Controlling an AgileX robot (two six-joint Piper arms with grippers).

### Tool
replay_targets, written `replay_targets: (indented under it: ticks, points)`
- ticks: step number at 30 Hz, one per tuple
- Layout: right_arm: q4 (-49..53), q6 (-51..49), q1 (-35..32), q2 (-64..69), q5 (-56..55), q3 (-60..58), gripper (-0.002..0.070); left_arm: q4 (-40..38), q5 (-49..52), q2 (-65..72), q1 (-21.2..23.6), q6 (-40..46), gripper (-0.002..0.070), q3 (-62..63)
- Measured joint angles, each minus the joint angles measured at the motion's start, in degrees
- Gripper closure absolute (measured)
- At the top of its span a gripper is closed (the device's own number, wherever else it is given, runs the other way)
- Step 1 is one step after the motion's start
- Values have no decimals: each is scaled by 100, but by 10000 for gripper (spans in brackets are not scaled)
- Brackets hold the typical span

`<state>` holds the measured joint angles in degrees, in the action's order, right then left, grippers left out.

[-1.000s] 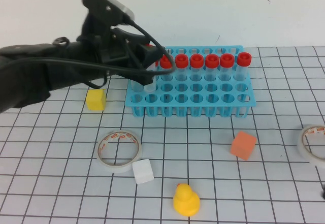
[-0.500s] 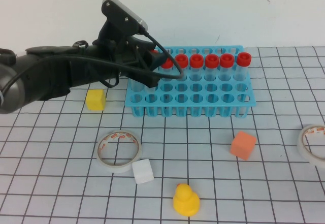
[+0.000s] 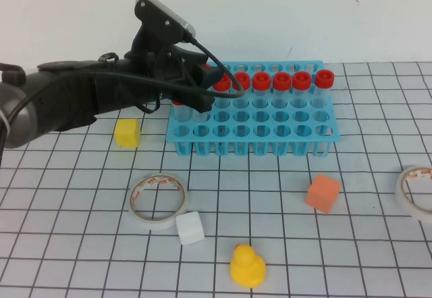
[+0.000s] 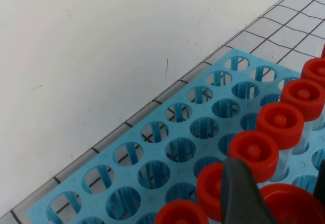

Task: Place the test tubes
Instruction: Place the test tubes on the rack

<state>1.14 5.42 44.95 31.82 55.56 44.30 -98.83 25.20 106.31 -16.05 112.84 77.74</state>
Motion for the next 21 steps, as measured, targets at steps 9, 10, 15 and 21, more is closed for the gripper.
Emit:
replay_targets:
  ticks: [9, 10, 15, 21]
  points:
    - [10, 0, 0, 0, 0, 0, 675, -51, -29, 127, 0, -105, 414, 170]
    - [10, 0, 0, 0, 0, 0, 675, -51, -29, 137, 0, -114, 414, 195]
    - [26, 0, 0, 0, 0, 0, 675, 2, -74, 163, 0, -193, 414, 221]
    - [48, 0, 0, 0, 0, 0, 675, 104, -74, 224, 0, -346, 414, 233]
